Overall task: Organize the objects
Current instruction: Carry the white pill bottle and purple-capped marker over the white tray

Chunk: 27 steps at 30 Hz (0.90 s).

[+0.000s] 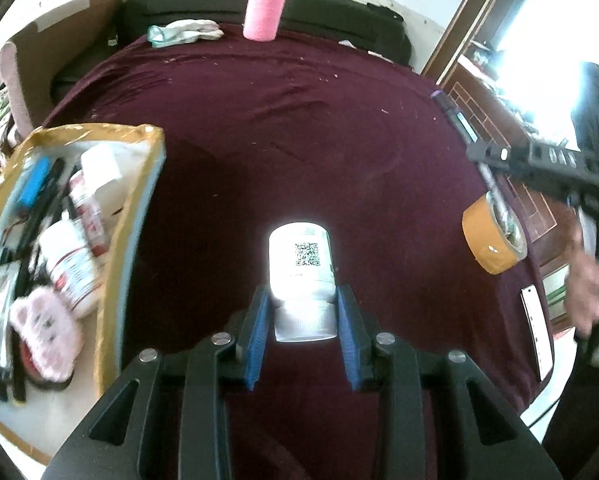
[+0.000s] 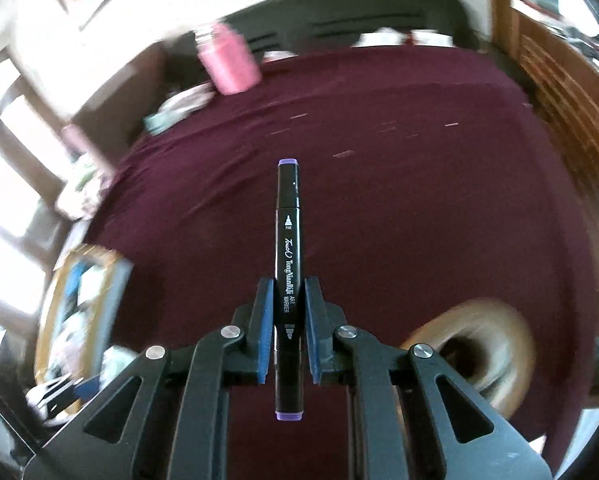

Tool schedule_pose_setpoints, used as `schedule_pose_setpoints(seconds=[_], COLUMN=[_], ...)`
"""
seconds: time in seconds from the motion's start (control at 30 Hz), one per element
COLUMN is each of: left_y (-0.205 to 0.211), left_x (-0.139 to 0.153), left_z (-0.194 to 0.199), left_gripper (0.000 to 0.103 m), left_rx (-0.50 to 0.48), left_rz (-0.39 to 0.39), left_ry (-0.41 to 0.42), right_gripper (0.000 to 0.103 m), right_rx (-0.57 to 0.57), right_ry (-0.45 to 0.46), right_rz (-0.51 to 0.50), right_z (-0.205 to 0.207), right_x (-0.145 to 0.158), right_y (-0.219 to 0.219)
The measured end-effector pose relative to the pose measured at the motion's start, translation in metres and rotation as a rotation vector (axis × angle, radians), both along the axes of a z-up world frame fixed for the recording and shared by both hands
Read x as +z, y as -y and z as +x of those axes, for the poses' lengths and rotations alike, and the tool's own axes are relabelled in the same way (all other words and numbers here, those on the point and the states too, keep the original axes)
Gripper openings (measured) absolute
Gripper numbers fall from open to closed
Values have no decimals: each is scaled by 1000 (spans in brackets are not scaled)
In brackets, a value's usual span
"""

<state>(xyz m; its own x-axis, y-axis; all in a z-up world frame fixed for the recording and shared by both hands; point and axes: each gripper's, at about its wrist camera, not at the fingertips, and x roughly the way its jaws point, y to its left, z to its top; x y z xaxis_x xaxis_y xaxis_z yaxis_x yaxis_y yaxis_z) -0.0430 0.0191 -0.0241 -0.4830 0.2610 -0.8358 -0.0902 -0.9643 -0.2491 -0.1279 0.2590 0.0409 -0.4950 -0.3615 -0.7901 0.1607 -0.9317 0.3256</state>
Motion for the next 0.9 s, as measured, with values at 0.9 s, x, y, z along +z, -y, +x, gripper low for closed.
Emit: schedule_pose_setpoints(seconds=[0.9], left_y=[178], left_x=[31], left_z=[77], left_gripper=[28], left_rx=[232], left_rz=[10], left_ry=[-6], right_gripper=[12], right_rx=[342], right_ry=[26], right_rz=[-189], right_z=[129], right_x=[-26], right_y=[228])
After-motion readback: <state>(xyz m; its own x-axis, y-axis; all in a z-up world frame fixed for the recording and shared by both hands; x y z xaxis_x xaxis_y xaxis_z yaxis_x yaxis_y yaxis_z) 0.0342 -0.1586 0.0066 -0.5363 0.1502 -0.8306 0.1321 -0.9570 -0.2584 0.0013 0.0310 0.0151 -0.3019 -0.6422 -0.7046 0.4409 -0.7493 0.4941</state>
